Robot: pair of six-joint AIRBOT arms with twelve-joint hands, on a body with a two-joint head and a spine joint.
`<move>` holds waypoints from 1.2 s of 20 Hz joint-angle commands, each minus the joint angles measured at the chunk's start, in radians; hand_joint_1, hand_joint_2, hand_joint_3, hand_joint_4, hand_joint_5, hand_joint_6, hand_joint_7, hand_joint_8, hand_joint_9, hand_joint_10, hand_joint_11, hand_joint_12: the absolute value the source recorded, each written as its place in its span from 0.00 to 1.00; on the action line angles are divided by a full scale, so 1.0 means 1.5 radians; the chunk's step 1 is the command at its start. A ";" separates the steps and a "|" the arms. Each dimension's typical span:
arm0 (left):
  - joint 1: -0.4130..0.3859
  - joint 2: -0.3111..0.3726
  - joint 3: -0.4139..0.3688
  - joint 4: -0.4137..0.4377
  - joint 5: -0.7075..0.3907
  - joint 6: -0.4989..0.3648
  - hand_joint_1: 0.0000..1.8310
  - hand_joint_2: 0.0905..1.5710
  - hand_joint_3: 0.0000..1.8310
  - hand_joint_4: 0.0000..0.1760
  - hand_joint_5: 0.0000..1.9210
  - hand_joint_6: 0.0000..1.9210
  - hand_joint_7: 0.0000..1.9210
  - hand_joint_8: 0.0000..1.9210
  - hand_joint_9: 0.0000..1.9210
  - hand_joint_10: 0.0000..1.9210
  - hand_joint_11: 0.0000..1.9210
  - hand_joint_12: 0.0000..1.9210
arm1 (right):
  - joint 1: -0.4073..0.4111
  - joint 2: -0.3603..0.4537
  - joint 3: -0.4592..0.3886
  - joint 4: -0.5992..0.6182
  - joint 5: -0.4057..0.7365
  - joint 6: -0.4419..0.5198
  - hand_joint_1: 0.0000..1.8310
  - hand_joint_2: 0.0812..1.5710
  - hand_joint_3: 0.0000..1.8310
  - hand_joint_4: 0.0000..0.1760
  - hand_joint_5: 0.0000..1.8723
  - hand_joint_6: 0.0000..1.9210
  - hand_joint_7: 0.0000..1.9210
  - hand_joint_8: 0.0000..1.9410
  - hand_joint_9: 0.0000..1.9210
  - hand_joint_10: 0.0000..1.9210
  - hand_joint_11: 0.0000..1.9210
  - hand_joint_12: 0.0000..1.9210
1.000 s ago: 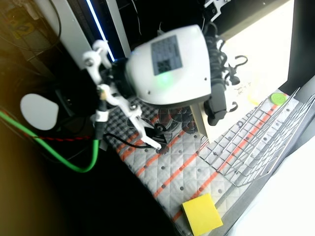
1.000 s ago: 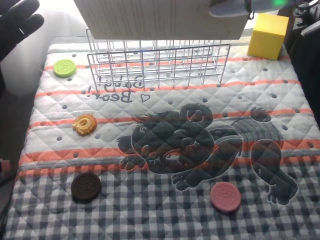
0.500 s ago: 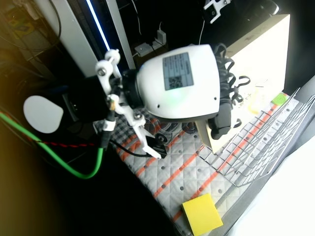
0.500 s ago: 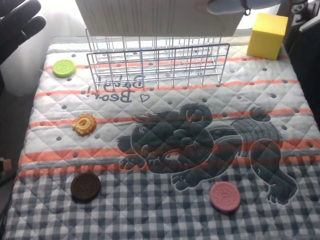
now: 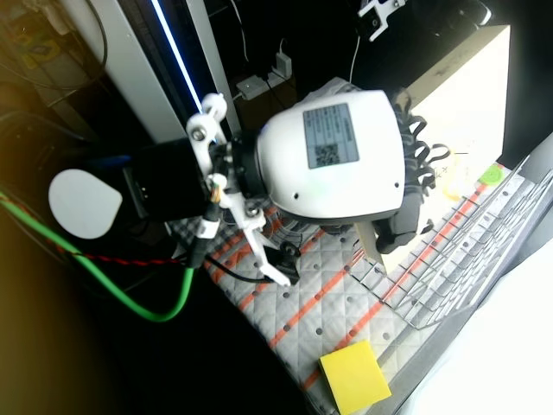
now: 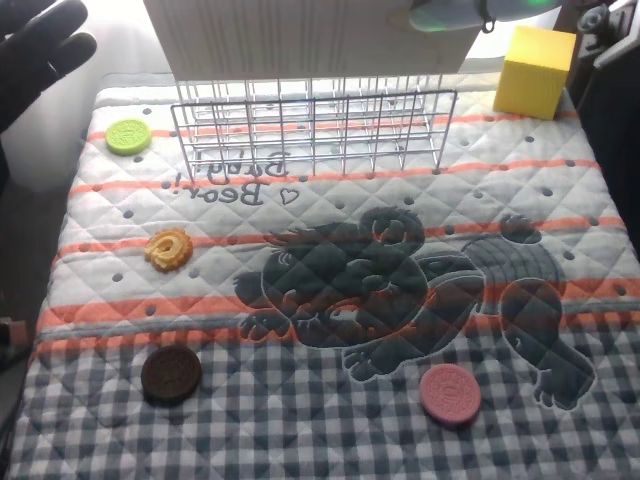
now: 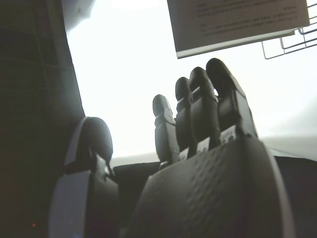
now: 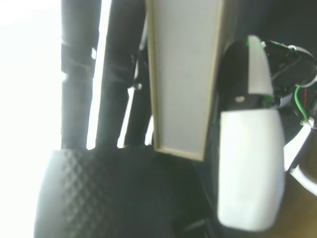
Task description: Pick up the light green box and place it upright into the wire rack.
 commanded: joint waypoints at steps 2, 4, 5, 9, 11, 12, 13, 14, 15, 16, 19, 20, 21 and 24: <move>-0.008 -0.001 0.004 -0.009 -0.085 -0.006 0.31 0.70 0.00 0.82 0.21 0.00 0.17 0.00 0.16 0.00 0.00 0.38 | 0.006 0.012 -0.011 0.032 0.071 0.010 0.41 0.82 0.00 0.00 0.63 0.09 0.77 0.00 0.83 0.01 0.67 0.38; -0.008 -0.002 0.004 -0.010 -0.085 -0.006 0.30 0.71 0.00 0.81 0.20 0.00 0.17 0.00 0.15 0.00 0.00 0.37 | 0.014 0.017 -0.017 0.035 0.088 0.010 0.42 0.83 0.00 0.00 0.64 0.04 0.76 0.00 0.82 0.00 0.66 0.38; -0.008 -0.002 0.004 -0.010 -0.085 -0.006 0.31 0.70 0.00 0.83 0.20 0.00 0.17 0.00 0.16 0.00 0.01 0.37 | 0.021 0.020 -0.020 0.036 0.095 0.010 0.43 0.81 0.00 0.00 0.65 0.03 0.77 0.00 0.84 0.01 0.70 0.35; -0.008 -0.003 0.004 -0.010 -0.086 -0.006 0.31 0.70 0.00 0.79 0.21 0.00 0.18 0.00 0.17 0.00 0.00 0.41 | 0.043 0.025 -0.025 0.047 0.119 0.010 0.42 0.81 0.00 0.00 0.65 0.02 0.77 0.00 0.83 0.00 0.68 0.34; -0.008 -0.003 0.004 -0.010 -0.086 -0.006 0.32 0.70 0.00 0.78 0.22 0.00 0.18 0.00 0.17 0.00 0.00 0.40 | 0.045 0.026 -0.025 0.055 0.128 0.010 0.42 0.81 0.00 0.00 0.65 0.02 0.77 0.00 0.83 0.00 0.67 0.33; -0.008 -0.003 0.004 -0.011 -0.087 -0.006 0.31 0.70 0.00 0.80 0.22 0.00 0.18 0.00 0.17 0.00 0.00 0.40 | 0.045 0.029 -0.027 0.059 0.133 0.009 0.43 0.81 0.00 0.00 0.65 0.01 0.77 0.00 0.84 0.00 0.68 0.32; -0.008 -0.003 0.003 -0.011 -0.088 -0.006 0.31 0.70 0.00 0.80 0.22 0.00 0.18 0.00 0.17 0.00 0.00 0.40 | 0.045 0.036 -0.033 0.061 0.138 0.009 0.43 0.81 0.00 0.00 0.65 0.01 0.77 0.00 0.84 0.00 0.68 0.32; -0.008 -0.003 0.002 -0.013 -0.089 -0.006 0.30 0.70 0.00 0.76 0.22 0.00 0.18 0.00 0.17 0.00 0.00 0.39 | 0.045 0.044 -0.040 0.061 0.141 0.009 0.43 0.81 0.00 0.00 0.66 0.01 0.77 0.00 0.84 0.00 0.69 0.31; -0.008 -0.003 0.002 -0.014 -0.090 -0.006 0.31 0.70 0.00 0.74 0.23 0.00 0.18 0.00 0.16 0.00 0.00 0.37 | 0.045 0.051 -0.047 0.061 0.143 0.008 0.44 0.81 0.00 0.00 0.66 0.01 0.78 0.01 0.85 0.01 0.70 0.32; -0.008 -0.003 0.001 -0.016 -0.090 -0.006 0.33 0.70 0.00 0.72 0.22 0.00 0.18 0.00 0.16 0.00 0.00 0.39 | 0.042 0.054 -0.054 0.061 0.143 0.008 0.44 0.81 0.00 0.00 0.67 0.02 0.79 0.01 0.86 0.01 0.71 0.32; -0.007 -0.004 0.001 -0.016 -0.091 -0.006 0.34 0.70 0.00 0.69 0.23 0.00 0.18 0.00 0.16 0.00 0.00 0.39 | 0.031 0.052 -0.054 0.062 0.143 -0.002 0.44 0.81 0.00 0.00 0.67 0.01 0.80 0.01 0.86 0.01 0.72 0.32; -0.007 -0.004 0.001 -0.016 -0.091 -0.006 0.33 0.70 0.00 0.69 0.22 0.00 0.18 0.00 0.17 0.00 0.00 0.40 | 0.023 0.050 -0.053 0.066 0.143 -0.002 0.45 0.81 0.00 0.00 0.67 0.01 0.80 0.01 0.87 0.01 0.73 0.31; -0.008 -0.004 0.001 -0.016 -0.091 -0.006 0.33 0.70 0.00 0.71 0.22 0.00 0.18 0.00 0.17 0.00 0.00 0.40 | 0.016 0.048 -0.050 0.071 0.142 -0.002 0.45 0.81 0.00 0.00 0.67 0.01 0.80 0.00 0.87 0.01 0.73 0.31; -0.008 -0.005 0.001 -0.016 -0.091 -0.006 0.32 0.70 0.00 0.72 0.22 0.00 0.18 0.00 0.17 0.00 0.00 0.39 | -0.002 0.036 -0.038 0.079 0.134 -0.002 0.46 0.82 0.00 0.00 0.68 0.00 0.79 0.00 0.85 0.00 0.71 0.32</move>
